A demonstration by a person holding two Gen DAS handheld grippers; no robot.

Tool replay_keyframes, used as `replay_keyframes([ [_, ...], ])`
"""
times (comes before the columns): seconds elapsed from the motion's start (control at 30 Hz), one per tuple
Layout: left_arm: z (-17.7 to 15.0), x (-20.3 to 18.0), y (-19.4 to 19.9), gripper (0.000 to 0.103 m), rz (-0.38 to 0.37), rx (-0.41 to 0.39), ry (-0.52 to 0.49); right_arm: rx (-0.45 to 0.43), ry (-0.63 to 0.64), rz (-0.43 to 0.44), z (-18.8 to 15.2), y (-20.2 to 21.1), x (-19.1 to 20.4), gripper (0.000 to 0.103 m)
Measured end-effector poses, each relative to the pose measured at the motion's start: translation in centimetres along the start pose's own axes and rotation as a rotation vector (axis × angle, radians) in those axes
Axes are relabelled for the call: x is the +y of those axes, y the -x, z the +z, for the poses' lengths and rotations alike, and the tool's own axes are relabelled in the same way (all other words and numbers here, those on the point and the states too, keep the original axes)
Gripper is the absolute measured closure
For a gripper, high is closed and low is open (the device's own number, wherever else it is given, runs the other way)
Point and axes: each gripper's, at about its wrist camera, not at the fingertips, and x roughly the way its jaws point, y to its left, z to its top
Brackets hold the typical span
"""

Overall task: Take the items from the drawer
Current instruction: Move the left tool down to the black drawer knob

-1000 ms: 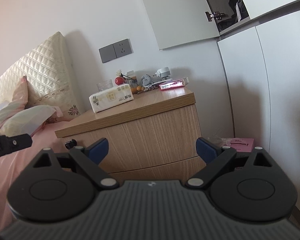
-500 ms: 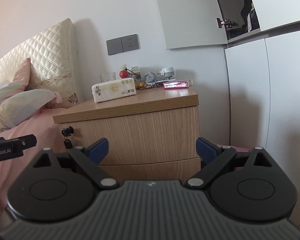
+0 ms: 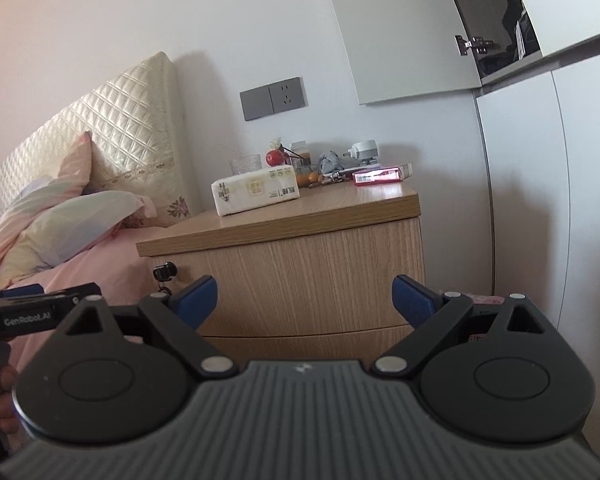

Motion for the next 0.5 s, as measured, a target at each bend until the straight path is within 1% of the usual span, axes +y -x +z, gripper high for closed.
replay_keyframes([
  [0.1,0.0,-0.3,-0.2,0.0,-0.001,0.002,-0.013,-0.041,0.044,0.011,0.3,0.4,-0.1,0.007],
  [0.27,0.5,-1.1,-0.6,0.0,-0.011,-0.001,-0.037,-0.062,0.029,0.026,0.9,0.0,-0.6,0.007],
  [0.33,0.7,-1.2,-0.6,0.0,-0.012,-0.017,-0.042,-0.077,0.042,0.032,1.3,-0.2,-0.5,0.007],
  [0.43,1.0,-0.7,-0.8,0.0,0.002,-0.051,-0.007,-0.101,0.056,0.032,2.0,-0.8,-0.5,0.007],
  [0.5,1.3,-0.4,-1.2,0.0,-0.001,-0.074,-0.003,-0.113,0.062,0.029,2.5,-1.5,-0.5,0.007],
])
